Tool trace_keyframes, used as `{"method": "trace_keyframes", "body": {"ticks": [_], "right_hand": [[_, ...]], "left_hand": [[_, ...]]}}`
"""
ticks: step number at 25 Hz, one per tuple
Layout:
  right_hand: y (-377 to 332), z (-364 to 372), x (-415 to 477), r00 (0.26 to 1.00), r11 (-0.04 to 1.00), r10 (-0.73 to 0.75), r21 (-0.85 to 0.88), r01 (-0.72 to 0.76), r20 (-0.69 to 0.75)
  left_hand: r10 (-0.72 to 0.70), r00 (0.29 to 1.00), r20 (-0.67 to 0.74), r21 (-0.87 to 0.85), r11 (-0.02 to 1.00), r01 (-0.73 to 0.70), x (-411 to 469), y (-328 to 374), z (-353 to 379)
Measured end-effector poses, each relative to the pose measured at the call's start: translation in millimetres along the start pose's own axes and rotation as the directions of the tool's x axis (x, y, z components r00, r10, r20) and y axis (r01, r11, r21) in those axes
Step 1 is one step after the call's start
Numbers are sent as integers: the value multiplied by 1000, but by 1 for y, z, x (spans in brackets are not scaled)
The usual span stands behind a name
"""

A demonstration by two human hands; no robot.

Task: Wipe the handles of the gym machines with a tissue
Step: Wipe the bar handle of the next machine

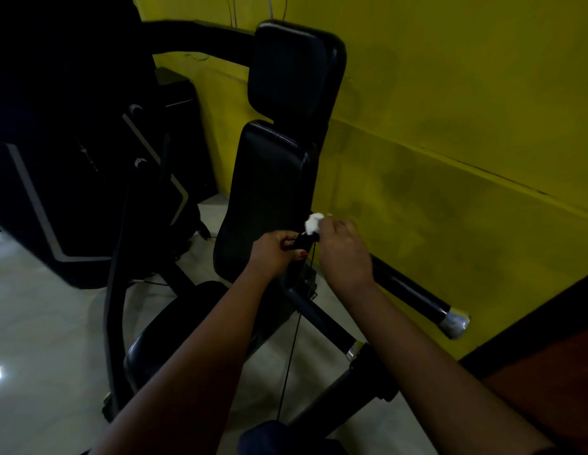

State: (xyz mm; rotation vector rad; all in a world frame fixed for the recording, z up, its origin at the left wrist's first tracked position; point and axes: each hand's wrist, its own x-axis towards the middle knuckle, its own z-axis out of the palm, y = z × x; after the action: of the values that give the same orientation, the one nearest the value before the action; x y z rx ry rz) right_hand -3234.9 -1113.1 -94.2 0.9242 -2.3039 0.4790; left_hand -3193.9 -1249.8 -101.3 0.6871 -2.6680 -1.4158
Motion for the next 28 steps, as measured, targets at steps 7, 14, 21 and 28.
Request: {"method": "trace_keyframes", "body": {"ticks": [7, 14, 21, 28], "right_hand": [[15, 24, -21, 887, 883, -461, -97, 460, 12], [-8, 68, -47, 920, 917, -391, 83, 389, 8], [-16, 47, -48, 509, -37, 744, 787, -616, 433], [-22, 39, -32, 435, -216, 641, 693, -688, 632]], "left_hand": [[48, 999, 11, 79, 996, -49, -1, -19, 8], [64, 998, 12, 68, 996, -65, 4, -29, 9], [-56, 997, 49, -265, 962, 66, 3, -31, 14], [-49, 998, 31, -218, 974, 55, 2, -33, 16]]}}
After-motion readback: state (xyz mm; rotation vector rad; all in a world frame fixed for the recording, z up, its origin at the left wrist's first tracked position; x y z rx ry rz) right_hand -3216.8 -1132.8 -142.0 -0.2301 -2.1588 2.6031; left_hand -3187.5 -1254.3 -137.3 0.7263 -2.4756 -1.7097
